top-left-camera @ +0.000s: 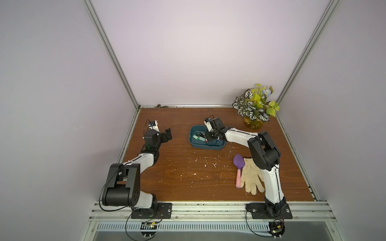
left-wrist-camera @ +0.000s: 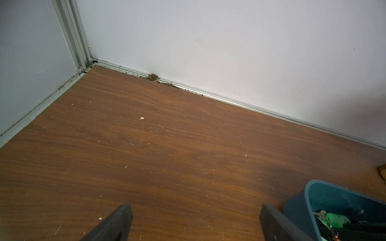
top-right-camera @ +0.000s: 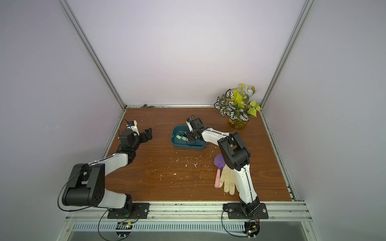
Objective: Take the keys out of the storage box
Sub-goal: Pick up the key from the storage box.
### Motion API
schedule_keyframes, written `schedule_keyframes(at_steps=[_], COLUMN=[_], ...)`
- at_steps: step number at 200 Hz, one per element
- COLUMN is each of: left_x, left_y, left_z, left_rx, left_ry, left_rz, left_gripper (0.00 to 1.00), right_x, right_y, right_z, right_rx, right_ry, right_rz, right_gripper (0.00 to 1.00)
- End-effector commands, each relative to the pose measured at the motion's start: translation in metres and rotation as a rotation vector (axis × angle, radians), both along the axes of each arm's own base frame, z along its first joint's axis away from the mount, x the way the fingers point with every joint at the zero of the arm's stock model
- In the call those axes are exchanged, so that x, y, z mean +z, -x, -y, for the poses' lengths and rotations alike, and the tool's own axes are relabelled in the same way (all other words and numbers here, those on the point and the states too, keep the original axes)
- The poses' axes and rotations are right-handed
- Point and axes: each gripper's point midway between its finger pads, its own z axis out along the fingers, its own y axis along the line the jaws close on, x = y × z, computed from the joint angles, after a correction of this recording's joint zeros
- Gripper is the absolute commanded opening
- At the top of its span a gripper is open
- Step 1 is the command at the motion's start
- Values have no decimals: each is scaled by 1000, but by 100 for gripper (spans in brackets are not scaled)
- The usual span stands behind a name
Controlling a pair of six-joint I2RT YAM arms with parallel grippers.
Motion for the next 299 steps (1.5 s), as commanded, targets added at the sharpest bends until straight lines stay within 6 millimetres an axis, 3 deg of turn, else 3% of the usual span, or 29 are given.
schedule_keyframes(at_steps=[1,69,117,152,204,229,255,299], left_x=[8,12,20,25,35,41,46,47], left_y=[-7,-6,-4,-3,-6,-5,-3,-4], left_z=[-1,-1,11,35,70,80,94,128], left_rx=[-8,-6,-58,-134,-215,-236,-258,-315], left_ry=[-12,-9,52,128,139,141,137,133], left_rz=[25,32,74,115,130,143,155,148], left_gripper=[99,99,99,99,99,99,99,99], right_x=[5,21,51,82,111,129,138,120], right_y=[-3,-6,-2,4,17,32,64,134], right_z=[-6,-9,-11,-10,-3,-1,3,26], right_rx=[27,48,90,130,160,195,251,262], right_ry=[-12,-33,-59,-117,-214,-256,-325,-380], right_rz=[-11,13,62,119,184,224,215,138], right_gripper=[29,0,0,0,0,0,0,0])
